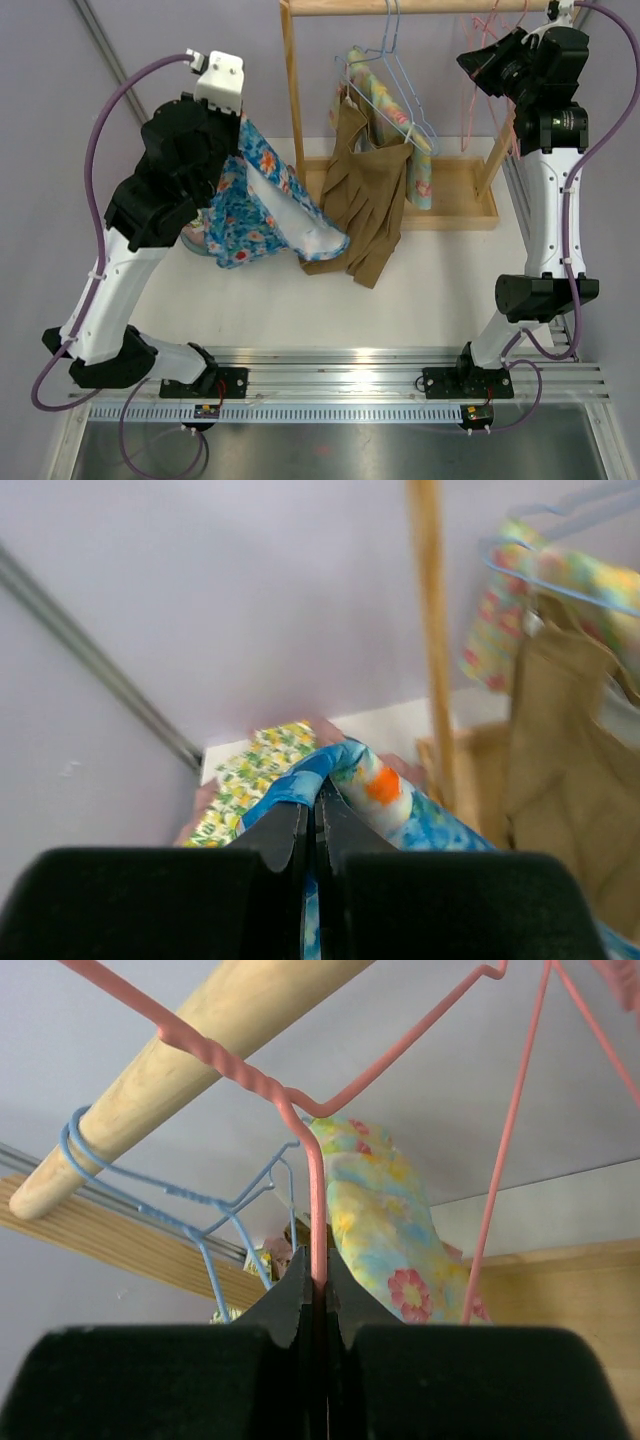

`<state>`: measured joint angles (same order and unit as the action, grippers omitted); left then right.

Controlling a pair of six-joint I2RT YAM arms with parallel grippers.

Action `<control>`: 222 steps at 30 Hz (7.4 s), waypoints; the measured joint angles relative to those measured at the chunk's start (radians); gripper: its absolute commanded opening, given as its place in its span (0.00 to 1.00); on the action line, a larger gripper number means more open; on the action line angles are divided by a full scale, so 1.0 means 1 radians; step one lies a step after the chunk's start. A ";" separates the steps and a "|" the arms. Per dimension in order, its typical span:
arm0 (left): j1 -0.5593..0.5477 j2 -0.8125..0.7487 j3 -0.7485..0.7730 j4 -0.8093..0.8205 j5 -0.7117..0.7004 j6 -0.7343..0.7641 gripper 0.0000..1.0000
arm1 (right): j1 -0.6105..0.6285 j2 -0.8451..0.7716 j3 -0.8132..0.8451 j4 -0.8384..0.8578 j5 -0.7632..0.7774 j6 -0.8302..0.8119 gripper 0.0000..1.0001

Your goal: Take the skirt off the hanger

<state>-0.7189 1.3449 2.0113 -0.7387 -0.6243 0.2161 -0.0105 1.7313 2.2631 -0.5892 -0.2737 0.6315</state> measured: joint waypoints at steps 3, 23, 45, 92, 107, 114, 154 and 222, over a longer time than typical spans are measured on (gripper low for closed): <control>0.143 0.095 0.126 0.012 0.025 0.011 0.00 | -0.029 0.032 0.006 0.029 -0.016 0.023 0.00; 0.619 0.452 0.059 0.088 0.202 -0.244 0.99 | -0.048 -0.061 -0.305 0.164 -0.069 0.073 0.93; 0.460 -0.325 -0.866 0.020 0.402 -0.537 0.99 | 0.045 -0.212 0.007 -0.074 -0.173 -0.126 0.93; 0.193 -0.429 -1.122 -0.075 0.245 -0.617 0.99 | 0.136 0.029 0.050 -0.161 -0.005 -0.217 0.00; 0.170 -0.494 -1.121 -0.017 0.253 -0.580 0.99 | 0.134 -0.309 -0.208 -0.072 0.082 -0.224 0.00; -0.013 -0.400 -0.941 -0.011 0.269 -0.561 0.99 | 0.134 -0.445 -0.372 -0.066 0.116 -0.224 0.00; -0.816 0.433 -0.171 0.496 0.103 -0.360 0.00 | 0.134 -0.849 -0.462 -0.320 0.152 -0.107 0.00; 0.447 0.332 0.036 0.468 -0.008 0.082 0.00 | 0.048 -0.159 -0.356 0.152 0.025 0.021 0.00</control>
<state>-0.2718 1.6772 2.0476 -0.2707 -0.6327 0.2985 0.0376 1.5726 1.9072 -0.4374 -0.2485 0.6525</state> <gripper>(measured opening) 0.012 0.026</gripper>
